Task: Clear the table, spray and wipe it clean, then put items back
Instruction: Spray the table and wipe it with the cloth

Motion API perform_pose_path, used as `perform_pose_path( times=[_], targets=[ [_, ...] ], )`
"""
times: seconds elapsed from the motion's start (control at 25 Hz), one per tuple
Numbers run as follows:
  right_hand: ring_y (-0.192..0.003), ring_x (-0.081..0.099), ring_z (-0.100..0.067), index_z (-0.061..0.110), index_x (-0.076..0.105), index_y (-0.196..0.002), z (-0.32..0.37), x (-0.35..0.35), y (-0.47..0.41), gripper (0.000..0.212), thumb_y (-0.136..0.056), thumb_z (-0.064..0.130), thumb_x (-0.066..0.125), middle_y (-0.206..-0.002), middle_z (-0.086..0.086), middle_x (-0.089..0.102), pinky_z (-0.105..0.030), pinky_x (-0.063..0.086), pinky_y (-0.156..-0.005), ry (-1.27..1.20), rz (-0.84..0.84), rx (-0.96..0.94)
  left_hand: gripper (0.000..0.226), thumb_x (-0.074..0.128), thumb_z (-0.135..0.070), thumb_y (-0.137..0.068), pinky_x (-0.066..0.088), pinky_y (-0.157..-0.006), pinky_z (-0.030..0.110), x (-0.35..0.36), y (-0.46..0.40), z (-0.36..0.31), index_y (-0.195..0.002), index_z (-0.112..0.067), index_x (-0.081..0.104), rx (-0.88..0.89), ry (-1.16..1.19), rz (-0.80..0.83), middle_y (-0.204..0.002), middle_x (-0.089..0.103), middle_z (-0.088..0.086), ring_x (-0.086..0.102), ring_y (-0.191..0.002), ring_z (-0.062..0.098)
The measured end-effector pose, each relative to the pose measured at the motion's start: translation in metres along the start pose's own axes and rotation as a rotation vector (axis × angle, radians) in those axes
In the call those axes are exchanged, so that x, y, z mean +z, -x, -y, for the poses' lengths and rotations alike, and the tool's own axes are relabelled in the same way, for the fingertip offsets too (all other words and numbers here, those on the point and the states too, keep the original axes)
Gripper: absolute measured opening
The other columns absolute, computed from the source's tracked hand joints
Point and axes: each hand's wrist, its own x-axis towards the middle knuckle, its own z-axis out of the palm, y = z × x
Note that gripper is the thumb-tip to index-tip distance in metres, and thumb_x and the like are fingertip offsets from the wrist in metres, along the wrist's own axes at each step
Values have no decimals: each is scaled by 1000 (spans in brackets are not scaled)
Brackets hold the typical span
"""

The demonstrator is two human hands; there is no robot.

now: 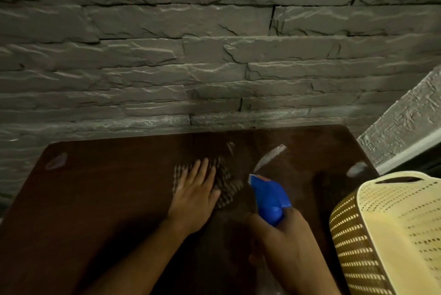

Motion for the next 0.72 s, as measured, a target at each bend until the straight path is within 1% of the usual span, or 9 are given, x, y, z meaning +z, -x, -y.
perform_pose_path(
  times=[0.08, 0.2, 0.24, 0.36, 0.44, 0.48, 0.6, 0.64, 0.72],
  targets=[
    [-69, 71, -19, 31, 51, -85, -3, 0, 5, 22, -82, 25, 71, -77, -4, 71, -41, 61, -74, -9, 6, 10, 70, 1, -61, -95, -9, -119, 37, 4, 10, 23, -154, -23, 4, 7, 2, 25, -164, -5, -2, -16, -148, 12],
    [-68, 71, -19, 32, 53, -88, -5, 3, 12, 19, -81, 28, 71, -76, -4, 72, -42, 62, -74, 8, 3, -19, 65, 16, -52, -101, -6, -121, 43, -27, -60, 19, -156, -18, 3, -322, 101, 42, -163, -10, 6, -14, -149, 21],
    [-70, 72, -20, 32, 55, -89, -7, 4, 15, 19, -80, 29, 71, -75, -4, 72, -45, 62, -74, 5, -2, -30, 65, 20, -49, -102, -4, -121, 46, -35, -68, 1, -156, -16, 4, -328, 87, 79, -163, -9, 8, -11, -150, 24],
    [-71, 72, -25, 32, 58, -88, -10, 10, 20, 18, -77, 31, 72, -72, -4, 73, -50, 61, -75, -2, -7, -38, 64, 21, -50, -100, -1, -121, 45, -5, -9, -27, -154, -18, 16, -38, 65, 38, -164, 5, 7, 0, -151, 24],
    [-71, 72, -23, 33, 56, -87, -13, 10, 23, 19, -77, 32, 73, -73, -3, 73, -48, 61, -75, -16, -10, -23, 66, 12, -56, -98, -6, -119, 40, 7, 44, -5, -153, -20, 19, 74, -3, -16, -163, 8, 3, 2, -150, 19],
    [-70, 71, -21, 34, 55, -87, -14, 9, 25, 20, -78, 32, 73, -74, -4, 73, -44, 61, -74, -17, -11, -10, 68, 8, -57, -98, -9, -119, 39, 7, 42, 11, -154, -21, 15, 49, -12, -14, -163, 3, 2, -3, -150, 18],
    [-63, 68, -15, 32, 55, -86, -19, 8, 29, 20, -78, 33, 73, -73, -1, 71, -32, 57, -63, 11, -60, 3, 64, 14, -51, -101, -4, -121, 45, -26, -28, 32, -156, -19, 4, -280, 83, 40, -163, -8, 5, -11, -150, 21],
    [-61, 68, -14, 31, 55, -86, -22, 8, 31, 19, -78, 33, 73, -72, 0, 71, -31, 56, -60, 16, -80, -4, 63, 17, -49, -102, -3, -121, 46, -34, -37, 23, -156, -18, 3, -302, 71, 104, -163, -9, 6, -12, -150, 22],
    [-56, 68, -10, 31, 56, -87, -25, 10, 36, 19, -78, 32, 73, -71, 0, 71, -28, 54, -55, 12, -76, -6, 62, 18, -48, -102, -5, -121, 46, -27, -9, 5, -155, -18, 6, -99, 58, 77, -163, -6, 7, -10, -150, 24]
  ],
)
